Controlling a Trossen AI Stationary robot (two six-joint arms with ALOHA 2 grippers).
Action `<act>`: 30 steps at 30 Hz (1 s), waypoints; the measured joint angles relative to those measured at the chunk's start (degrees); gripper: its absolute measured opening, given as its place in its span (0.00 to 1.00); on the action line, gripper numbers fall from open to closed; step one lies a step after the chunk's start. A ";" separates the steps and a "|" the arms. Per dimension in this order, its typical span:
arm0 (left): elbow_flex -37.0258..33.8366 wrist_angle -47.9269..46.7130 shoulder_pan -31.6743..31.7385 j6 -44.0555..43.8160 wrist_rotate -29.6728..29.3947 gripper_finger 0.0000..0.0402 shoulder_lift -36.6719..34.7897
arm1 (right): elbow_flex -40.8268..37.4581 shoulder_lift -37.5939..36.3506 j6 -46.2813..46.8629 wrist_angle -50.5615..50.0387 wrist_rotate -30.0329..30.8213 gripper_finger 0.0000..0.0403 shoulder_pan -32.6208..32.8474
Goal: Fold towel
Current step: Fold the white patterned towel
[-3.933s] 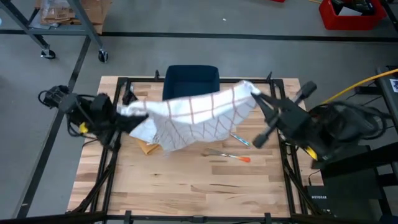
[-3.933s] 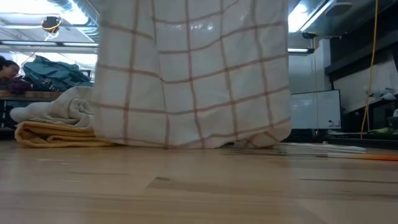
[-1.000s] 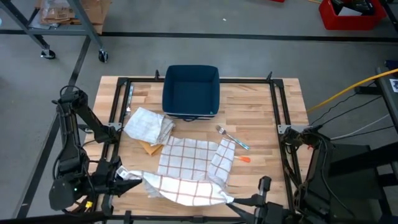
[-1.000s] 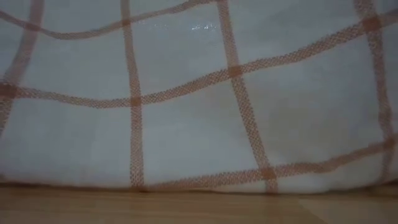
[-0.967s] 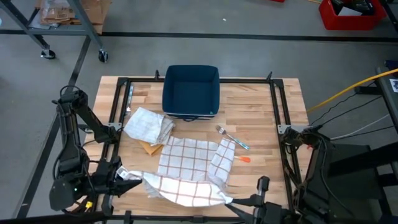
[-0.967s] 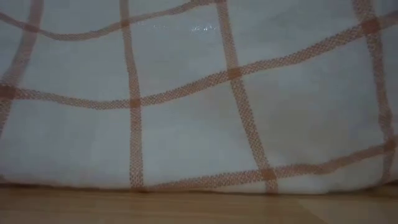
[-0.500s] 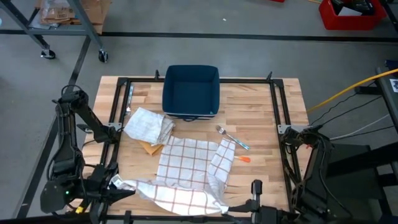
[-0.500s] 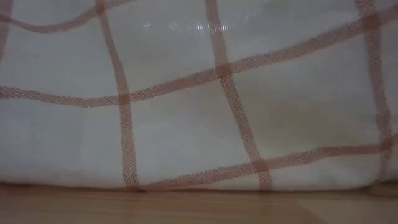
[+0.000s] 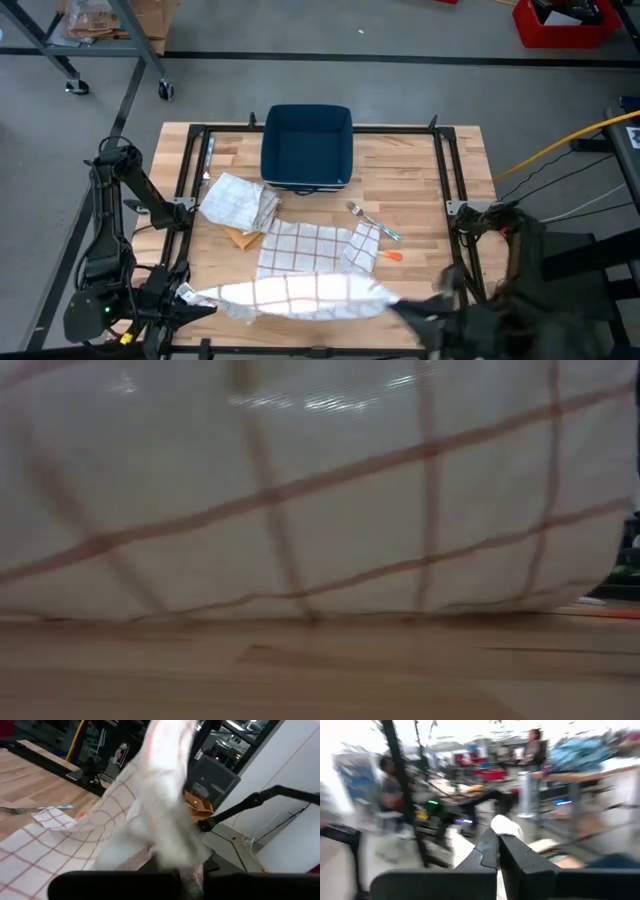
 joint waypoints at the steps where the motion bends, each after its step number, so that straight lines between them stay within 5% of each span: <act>1: 0.00 -0.05 0.00 0.04 0.00 0.00 0.00 | 0.14 -0.95 -1.97 -1.95 2.95 0.01 0.98; 3: 0.00 -0.07 0.00 0.06 0.00 0.00 0.00 | 0.12 -2.68 -2.73 -7.11 8.92 0.01 2.79; 6: 0.00 -0.10 0.06 0.13 0.00 0.00 0.00 | -0.37 -5.58 7.03 -24.19 7.35 0.01 4.50; 8: 0.00 -0.02 0.42 0.10 0.00 0.00 0.00 | -0.39 -7.09 24.12 -42.60 5.85 0.01 5.07; 12: 0.00 -0.07 1.45 -0.46 0.00 0.00 0.00 | -0.50 -8.28 73.54 -84.69 -3.64 0.01 4.53; 13: 0.00 -0.03 1.74 -0.63 0.00 0.00 0.00 | -1.37 -8.07 81.79 -86.31 -6.44 0.01 3.76; 18: 0.00 -0.18 2.96 -0.09 0.00 0.00 0.00 | -10.16 -9.45 68.57 -74.94 -21.00 0.01 0.24; 23: 0.00 -0.53 4.21 1.20 -0.02 0.00 0.00 | -16.34 -9.44 82.10 -77.39 -34.09 0.01 -1.68; 30: -0.02 -5.87 5.56 1.26 -4.53 0.00 -0.25 | -24.67 -9.40 91.21 -76.22 -41.23 0.01 -1.80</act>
